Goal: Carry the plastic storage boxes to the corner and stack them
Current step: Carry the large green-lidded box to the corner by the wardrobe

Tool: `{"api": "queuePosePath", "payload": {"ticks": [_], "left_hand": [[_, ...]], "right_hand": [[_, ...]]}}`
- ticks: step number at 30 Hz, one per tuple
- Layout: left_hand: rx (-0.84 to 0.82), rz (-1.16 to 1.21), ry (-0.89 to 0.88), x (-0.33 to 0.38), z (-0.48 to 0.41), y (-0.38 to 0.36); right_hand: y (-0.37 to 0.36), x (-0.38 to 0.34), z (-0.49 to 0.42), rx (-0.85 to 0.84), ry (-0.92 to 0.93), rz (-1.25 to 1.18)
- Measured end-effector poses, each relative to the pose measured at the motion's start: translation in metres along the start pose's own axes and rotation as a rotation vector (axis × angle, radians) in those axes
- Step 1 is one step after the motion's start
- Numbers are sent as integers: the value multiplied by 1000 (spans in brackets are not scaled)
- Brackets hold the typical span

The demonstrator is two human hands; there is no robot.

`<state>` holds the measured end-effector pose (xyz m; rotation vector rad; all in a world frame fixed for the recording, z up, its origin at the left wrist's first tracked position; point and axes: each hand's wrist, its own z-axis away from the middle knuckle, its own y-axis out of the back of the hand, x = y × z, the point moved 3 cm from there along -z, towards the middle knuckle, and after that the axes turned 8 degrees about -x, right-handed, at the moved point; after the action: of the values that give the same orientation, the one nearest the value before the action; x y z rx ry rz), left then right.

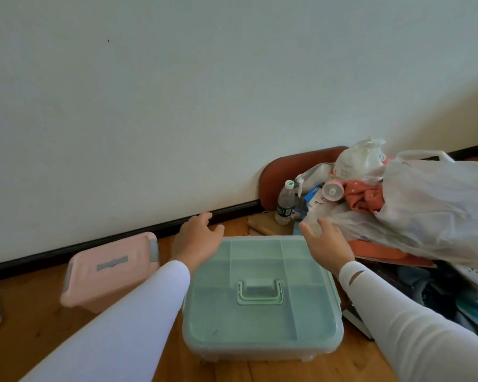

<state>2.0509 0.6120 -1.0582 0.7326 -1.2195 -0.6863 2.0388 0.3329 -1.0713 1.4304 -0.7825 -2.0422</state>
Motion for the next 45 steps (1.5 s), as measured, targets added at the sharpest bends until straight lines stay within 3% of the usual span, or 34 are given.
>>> {"api": "queuePosePath", "payload": {"ticks": [14,22,33,45], "left_hand": [[-169,26,256,-72,10,-50],[-219,248,393,-100,16,-67],[-302,466,399,-110,20,-88],[-260,491,348,-118,27,-91]], "right_hand": [[-50,68,-9,-137,-228,33],[-65,91,-5,-164,-266,-8],[-74,104,-7,-169,-302,-56],[-76,110,-6,-148,-323,-31]]}}
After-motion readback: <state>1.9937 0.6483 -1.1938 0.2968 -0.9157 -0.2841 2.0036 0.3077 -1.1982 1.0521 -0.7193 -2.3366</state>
